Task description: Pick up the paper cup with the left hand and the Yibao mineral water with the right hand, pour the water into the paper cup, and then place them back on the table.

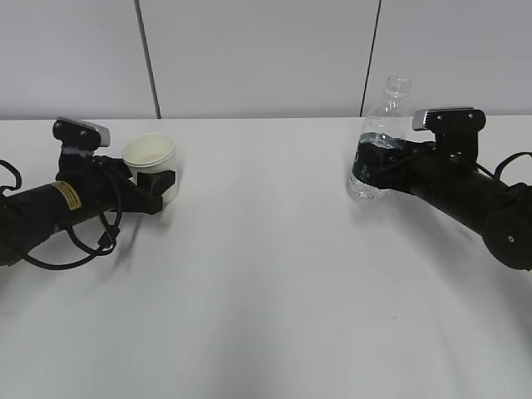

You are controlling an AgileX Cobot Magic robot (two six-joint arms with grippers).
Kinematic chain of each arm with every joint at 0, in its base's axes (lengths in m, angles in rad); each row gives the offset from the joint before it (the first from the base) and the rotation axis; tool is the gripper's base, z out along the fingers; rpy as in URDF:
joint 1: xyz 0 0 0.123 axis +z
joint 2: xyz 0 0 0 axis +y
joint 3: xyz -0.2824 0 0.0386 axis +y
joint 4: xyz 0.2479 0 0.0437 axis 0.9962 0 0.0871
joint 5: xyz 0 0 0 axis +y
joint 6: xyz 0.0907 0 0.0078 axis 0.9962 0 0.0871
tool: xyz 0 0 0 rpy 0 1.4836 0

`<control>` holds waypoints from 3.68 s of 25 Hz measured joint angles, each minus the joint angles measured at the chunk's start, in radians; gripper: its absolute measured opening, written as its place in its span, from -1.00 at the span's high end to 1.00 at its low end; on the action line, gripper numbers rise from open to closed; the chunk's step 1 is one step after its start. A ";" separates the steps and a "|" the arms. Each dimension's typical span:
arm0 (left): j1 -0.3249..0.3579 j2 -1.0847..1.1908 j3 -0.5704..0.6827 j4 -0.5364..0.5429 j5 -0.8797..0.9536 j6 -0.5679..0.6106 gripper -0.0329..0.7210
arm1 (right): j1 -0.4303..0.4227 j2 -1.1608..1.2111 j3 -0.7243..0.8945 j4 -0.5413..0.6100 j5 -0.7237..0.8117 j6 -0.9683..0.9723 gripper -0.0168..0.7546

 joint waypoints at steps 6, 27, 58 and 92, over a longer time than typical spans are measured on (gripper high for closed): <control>0.000 0.001 0.000 0.000 -0.015 0.000 -0.33 | 0.000 0.000 0.000 0.000 -0.002 0.000 -0.20; 0.000 0.001 0.000 -0.007 -0.042 0.000 -0.72 | 0.000 0.020 0.000 0.000 -0.001 0.000 -0.20; 0.000 0.001 0.000 -0.007 -0.044 0.000 -0.65 | 0.000 0.052 0.000 0.001 -0.028 -0.002 -0.20; 0.000 -0.048 0.000 -0.008 -0.066 0.000 -0.66 | 0.000 0.047 0.000 -0.045 0.005 -0.010 -0.73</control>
